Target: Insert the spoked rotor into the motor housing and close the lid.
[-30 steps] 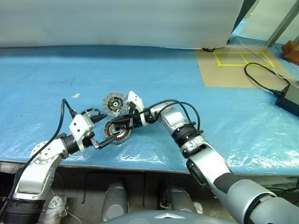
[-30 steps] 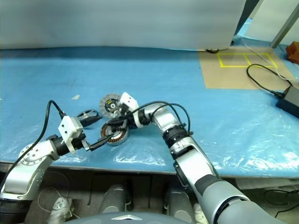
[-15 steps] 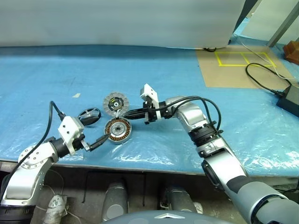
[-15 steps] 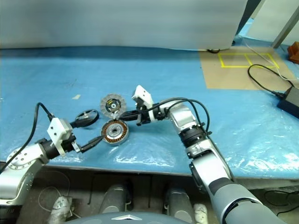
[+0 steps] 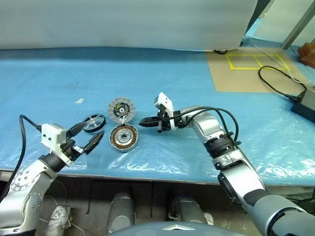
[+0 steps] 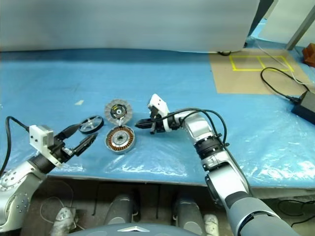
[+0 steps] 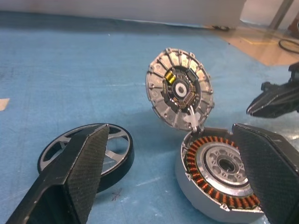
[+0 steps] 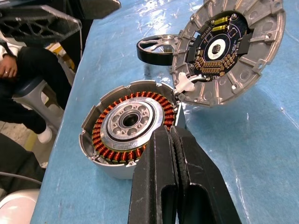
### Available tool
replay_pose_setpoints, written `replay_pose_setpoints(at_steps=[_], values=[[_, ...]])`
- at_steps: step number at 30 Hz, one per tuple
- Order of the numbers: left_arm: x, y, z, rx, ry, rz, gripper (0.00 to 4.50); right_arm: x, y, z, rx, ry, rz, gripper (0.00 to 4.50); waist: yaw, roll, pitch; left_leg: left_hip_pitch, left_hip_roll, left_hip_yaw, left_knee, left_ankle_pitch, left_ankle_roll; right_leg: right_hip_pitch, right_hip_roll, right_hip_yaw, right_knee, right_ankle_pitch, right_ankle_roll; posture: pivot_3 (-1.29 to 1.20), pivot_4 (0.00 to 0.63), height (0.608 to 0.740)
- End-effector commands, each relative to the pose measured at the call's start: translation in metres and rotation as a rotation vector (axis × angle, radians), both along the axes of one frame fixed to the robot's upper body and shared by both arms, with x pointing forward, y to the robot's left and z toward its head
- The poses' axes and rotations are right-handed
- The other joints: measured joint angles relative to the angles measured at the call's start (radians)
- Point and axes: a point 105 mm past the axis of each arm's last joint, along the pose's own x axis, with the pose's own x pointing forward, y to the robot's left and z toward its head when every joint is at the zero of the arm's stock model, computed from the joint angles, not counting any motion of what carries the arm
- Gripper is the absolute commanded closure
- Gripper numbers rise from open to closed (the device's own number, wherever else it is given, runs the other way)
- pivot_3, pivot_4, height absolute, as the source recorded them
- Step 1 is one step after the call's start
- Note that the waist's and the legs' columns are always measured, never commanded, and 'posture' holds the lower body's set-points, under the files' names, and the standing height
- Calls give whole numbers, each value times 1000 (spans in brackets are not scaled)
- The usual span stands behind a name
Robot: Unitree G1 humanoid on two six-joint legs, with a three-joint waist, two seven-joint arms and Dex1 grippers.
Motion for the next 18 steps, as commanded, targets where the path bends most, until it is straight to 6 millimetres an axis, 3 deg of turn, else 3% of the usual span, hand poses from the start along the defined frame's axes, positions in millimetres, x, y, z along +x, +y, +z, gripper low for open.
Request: replay_pose_setpoints(at_steps=[1, 6, 10, 18], values=[[5, 24, 14, 135, -5, 45, 30, -2, 6, 9, 16, -38, 25, 4487, 0, 0, 0, 0, 0, 0, 0, 0, 0, 0, 0, 0, 0, 0, 0, 0, 150, 740], [26, 38, 40, 418, 129, -129, 30, 0, 8, 6, -4, -52, 32, 4487, 9, -5, 1, 0, 0, -1, 0, 0, 0, 0, 1, -1, 1, 0, 0, 0, 150, 740], [50, 38, 58, 548, 170, -260, 30, 1, 14, 5, 19, -47, 10, 4487, 18, -4, 1, 0, -2, 0, 0, 1, -1, 0, -1, 2, -1, 0, 1, 0, 150, 740], [112, 35, 56, 754, 407, -467, 30, 1, 7, -8, 39, -14, -85, 4487, 26, -4, 2, -2, -2, 1, -1, 2, -3, -4, -1, 2, 2, 1, 2, 0, 150, 740]])
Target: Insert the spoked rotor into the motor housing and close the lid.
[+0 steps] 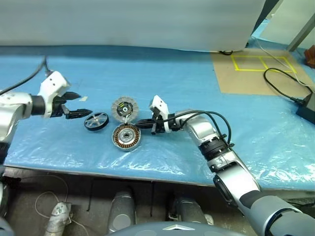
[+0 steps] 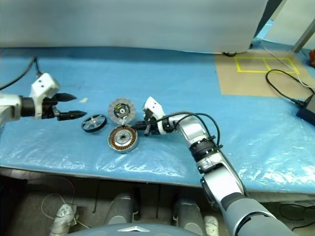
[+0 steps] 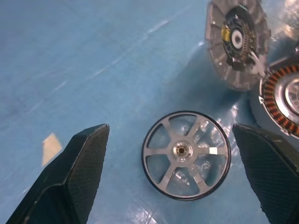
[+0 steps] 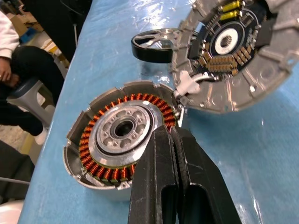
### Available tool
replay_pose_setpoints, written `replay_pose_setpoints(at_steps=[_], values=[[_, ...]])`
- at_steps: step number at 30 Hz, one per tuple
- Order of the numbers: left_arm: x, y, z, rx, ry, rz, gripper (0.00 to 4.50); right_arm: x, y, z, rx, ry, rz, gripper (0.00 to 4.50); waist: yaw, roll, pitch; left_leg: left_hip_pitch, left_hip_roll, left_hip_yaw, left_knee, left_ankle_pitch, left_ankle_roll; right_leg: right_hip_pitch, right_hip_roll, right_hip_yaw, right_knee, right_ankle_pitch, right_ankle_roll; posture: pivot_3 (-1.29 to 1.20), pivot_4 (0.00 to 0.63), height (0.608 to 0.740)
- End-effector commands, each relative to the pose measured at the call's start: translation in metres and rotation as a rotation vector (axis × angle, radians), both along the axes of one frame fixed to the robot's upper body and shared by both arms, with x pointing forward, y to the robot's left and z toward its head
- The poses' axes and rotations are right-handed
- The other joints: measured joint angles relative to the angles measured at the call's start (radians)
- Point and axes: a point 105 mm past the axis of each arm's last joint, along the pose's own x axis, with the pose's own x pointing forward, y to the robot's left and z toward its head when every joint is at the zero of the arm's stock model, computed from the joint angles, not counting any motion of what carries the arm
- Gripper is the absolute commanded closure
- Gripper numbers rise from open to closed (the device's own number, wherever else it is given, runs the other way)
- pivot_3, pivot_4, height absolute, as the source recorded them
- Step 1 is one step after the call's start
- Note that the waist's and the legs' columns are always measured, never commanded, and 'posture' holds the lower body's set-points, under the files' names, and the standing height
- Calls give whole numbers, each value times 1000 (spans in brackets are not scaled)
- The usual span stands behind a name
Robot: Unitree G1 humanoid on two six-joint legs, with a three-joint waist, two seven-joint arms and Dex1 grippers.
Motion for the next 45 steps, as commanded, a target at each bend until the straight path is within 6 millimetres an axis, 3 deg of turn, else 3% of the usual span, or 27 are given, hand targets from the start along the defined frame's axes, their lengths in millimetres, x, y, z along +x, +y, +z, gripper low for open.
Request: replay_pose_setpoints(at_steps=[1, 8, 13, 20, 24, 28, 33, 42, 45], values=[[17, 6, 3, 126, 65, -42, 30, -1, -2, 7, 36, -19, -29, 4487, 2, 0, 0, 0, 0, -1, 0, 0, 0, 1, 0, 0, 0, 1, 1, 0, 150, 740], [30, -22, 7, 271, 119, -289, 30, -5, -11, -2, 30, -7, -104, 4487, -2, 0, 0, -3, -1, -3, -2, 0, 0, 0, -1, -3, -3, 2, 4, 0, 150, 740], [26, -25, 3, 406, 165, -411, 30, -10, -17, -9, 21, 13, -144, 4487, -1, -1, 0, -9, -1, -6, -1, 2, 3, -3, -1, -7, -4, 3, 5, 0, 150, 740], [26, -25, 12, 541, 158, -480, 30, -5, -19, -9, 8, 8, -160, 4487, 7, -1, 0, -16, -2, -10, 2, 1, 2, -9, -2, -10, 0, 3, 5, 0, 150, 740], [22, -23, 2, 599, 189, -526, 30, 1, -30, 5, 54, 33, -162, 4487, 8, -1, 0, -16, -1, -10, 4, 0, 0, -9, -2, -9, 4, 3, 5, 0, 150, 740], [20, -26, -6, 619, 201, -570, 30, -1, -67, 17, 77, 76, -154, 4487, 25, -1, 0, -16, -2, -10, 5, 0, 0, -9, -4, -9, 4, 3, 5, 0, 150, 740], [15, -23, -11, 637, 201, -602, 30, -10, -96, 32, -34, -58, -73, 4487, 29, -1, 1, -17, -2, -10, 6, 0, 0, -9, -3, -10, 5, 3, 5, 0, 150, 740], [20, -31, -13, 597, 177, -610, 30, -33, -74, 77, 32, -230, 64, 4487, 28, -1, 1, -17, -3, -11, 7, 0, 0, -8, -3, -10, 5, 4, 7, 0, 150, 740], [21, -31, -14, 602, 177, -611, 30, -46, -69, 82, 58, -269, 141, 4487, 28, -1, 1, -17, -3, -12, 7, 0, 0, -8, -3, -10, 4, 4, 8, 0, 150, 740]])
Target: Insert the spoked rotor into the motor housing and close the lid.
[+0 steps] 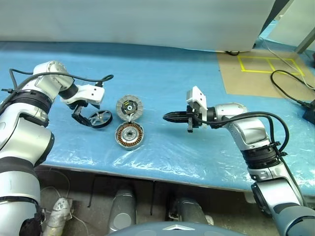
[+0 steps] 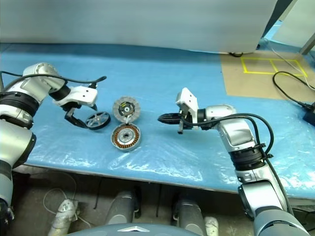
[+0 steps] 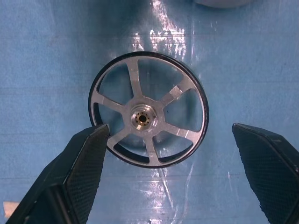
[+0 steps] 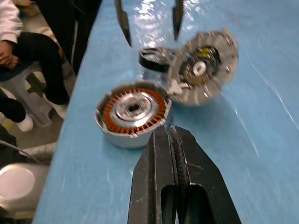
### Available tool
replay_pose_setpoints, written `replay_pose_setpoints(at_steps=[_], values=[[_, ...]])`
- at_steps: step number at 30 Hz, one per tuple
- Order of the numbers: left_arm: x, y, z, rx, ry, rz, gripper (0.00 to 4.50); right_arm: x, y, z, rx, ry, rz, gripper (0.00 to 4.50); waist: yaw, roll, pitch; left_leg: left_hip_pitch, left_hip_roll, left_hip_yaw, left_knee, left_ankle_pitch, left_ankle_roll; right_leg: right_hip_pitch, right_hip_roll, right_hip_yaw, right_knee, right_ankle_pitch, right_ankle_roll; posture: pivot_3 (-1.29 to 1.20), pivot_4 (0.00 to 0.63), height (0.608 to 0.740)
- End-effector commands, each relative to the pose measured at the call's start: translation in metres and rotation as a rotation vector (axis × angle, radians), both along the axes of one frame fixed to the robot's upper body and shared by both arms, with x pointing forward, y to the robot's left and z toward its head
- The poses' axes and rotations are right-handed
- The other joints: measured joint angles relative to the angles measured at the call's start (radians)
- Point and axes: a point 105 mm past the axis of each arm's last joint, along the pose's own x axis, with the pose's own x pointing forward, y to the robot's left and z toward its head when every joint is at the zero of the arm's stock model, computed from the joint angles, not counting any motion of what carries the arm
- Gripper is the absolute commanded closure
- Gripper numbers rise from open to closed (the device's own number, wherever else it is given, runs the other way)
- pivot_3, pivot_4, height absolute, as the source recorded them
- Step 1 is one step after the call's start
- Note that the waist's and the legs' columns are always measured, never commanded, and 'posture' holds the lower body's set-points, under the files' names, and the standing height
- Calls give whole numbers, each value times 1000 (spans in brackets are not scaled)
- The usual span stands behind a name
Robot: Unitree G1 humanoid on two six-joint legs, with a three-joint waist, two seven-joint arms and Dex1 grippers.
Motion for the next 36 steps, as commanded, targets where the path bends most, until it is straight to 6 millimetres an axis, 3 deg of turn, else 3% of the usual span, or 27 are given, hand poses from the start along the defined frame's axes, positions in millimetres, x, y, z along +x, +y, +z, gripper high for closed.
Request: replay_pose_setpoints(at_steps=[1, 9, 24, 36], values=[[3, 2, 10, -9, -35, 3, 30, -18, 8, 13, 32, -82, 116, 4487, 0, 0, 0, 0, 0, 0, 0, 0, 0, 0, 0, 0, 0, 0, 0, 0, 150, 740], [5, -7, 5, -58, -35, 1, 30, -31, 24, 6, 39, -114, 215, 4487, 0, 0, 0, 0, -1, -1, 1, 0, 0, 1, 0, 0, 0, 1, 2, 0, 150, 740], [16, -4, 12, 2, -85, 68, 30, -25, 25, 10, 20, -93, 175, 4487, 0, 0, 0, 0, -1, -1, 1, 0, 0, 1, -1, 0, 0, 1, 2, 0, 150, 740], [20, -3, -4, 7, -85, 122, 30, -20, 20, 4, 8, -92, 122, 4487, 0, -1, 0, 0, -2, -1, 1, 0, 0, 1, -1, 0, 0, 1, 2, 0, 150, 740]])
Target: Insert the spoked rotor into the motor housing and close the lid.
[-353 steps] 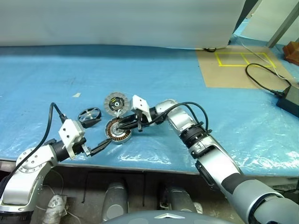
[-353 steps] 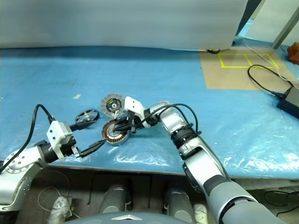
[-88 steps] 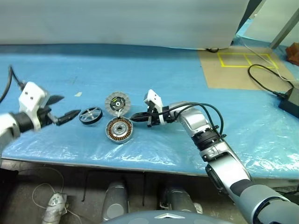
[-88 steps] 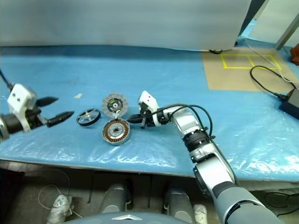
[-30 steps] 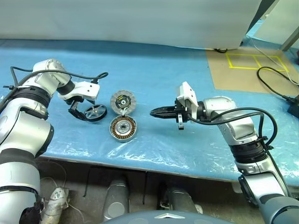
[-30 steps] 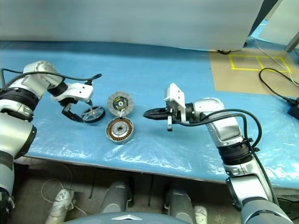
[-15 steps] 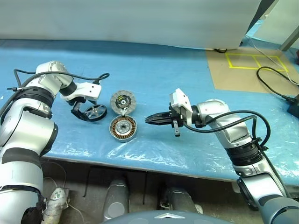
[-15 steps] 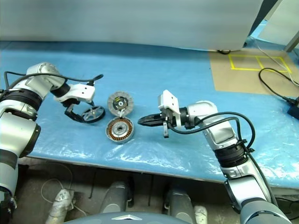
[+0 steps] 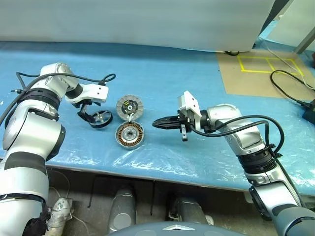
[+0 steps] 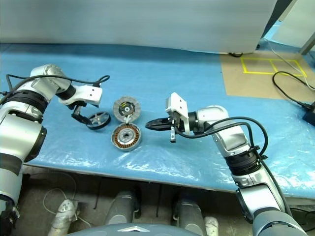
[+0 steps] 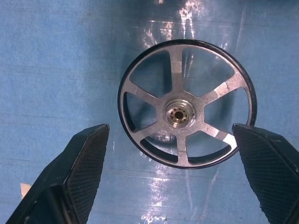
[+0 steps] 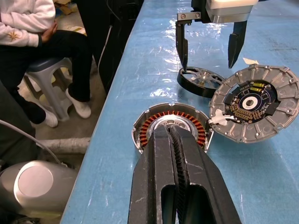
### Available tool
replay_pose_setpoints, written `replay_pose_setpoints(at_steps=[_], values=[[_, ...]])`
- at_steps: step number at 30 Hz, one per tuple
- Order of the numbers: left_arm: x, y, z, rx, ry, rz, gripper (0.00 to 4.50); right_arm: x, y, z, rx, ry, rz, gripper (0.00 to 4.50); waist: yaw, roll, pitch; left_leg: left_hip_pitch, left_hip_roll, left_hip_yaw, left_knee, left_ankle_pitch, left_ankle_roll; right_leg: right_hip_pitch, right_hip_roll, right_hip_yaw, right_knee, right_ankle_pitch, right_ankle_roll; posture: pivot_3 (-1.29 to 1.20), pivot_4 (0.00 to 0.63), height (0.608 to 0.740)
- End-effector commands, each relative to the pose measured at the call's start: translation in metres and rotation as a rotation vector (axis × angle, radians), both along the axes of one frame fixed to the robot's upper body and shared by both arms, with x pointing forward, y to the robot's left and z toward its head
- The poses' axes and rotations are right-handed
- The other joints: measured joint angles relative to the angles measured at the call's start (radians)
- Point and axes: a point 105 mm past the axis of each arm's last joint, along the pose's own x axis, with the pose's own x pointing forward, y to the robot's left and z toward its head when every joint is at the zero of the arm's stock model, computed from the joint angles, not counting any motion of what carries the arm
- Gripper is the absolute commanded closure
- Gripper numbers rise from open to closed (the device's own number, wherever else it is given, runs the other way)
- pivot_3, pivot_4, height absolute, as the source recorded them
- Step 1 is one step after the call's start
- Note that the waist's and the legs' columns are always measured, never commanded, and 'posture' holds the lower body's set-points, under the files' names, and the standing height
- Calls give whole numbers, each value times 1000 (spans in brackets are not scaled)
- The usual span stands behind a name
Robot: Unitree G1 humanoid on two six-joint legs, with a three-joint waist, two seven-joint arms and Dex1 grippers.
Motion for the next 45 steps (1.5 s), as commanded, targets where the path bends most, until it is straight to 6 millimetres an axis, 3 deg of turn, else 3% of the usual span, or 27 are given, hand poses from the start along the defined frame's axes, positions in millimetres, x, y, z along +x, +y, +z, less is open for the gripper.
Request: replay_pose_setpoints(at_steps=[1, 13, 19, 28, 41, 45], values=[[0, 0, 1, -21, -1, 10, 30, -3, 1, 7, 13, -39, 6, 4487, 0, 0, 0, 0, 0, 0, 0, 0, 0, 0, 0, 0, 0, 0, 0, 0, 150, 740], [-7, 0, -6, -7, 57, -7, 30, 0, 1, 4, 6, -49, -9, 4487, 0, 0, 0, 0, 0, 0, 0, 0, 0, 0, -1, 0, 0, 0, 0, 0, 150, 740], [-5, -3, -3, -24, 54, -5, 30, 1, 4, 4, 5, -53, -11, 4487, 0, 0, 0, 0, 0, 0, 0, 2, 3, 0, -1, 0, 0, 0, 0, 0, 150, 740], [1, -10, 19, -64, 0, -7, 30, 2, 6, 6, 6, -47, -12, 4487, 0, 0, 0, 0, 0, 0, 0, 2, 4, 0, -1, 0, 0, 0, 0, 0, 150, 740], [-3, -6, 15, -25, 26, -34, 30, 3, 7, 6, 7, -46, -19, 4487, 0, 0, 0, 0, 0, 0, 0, 2, 4, 0, -1, 0, 0, 0, 0, 0, 150, 740], [-2, -6, 15, -20, 15, -36, 972, 3, 7, 7, 6, -45, -18, 4500, 0, 0, 0, 0, 0, 0, 0, 2, 4, 0, -1, 0, 0, 0, 0, 0, 150, 740]])
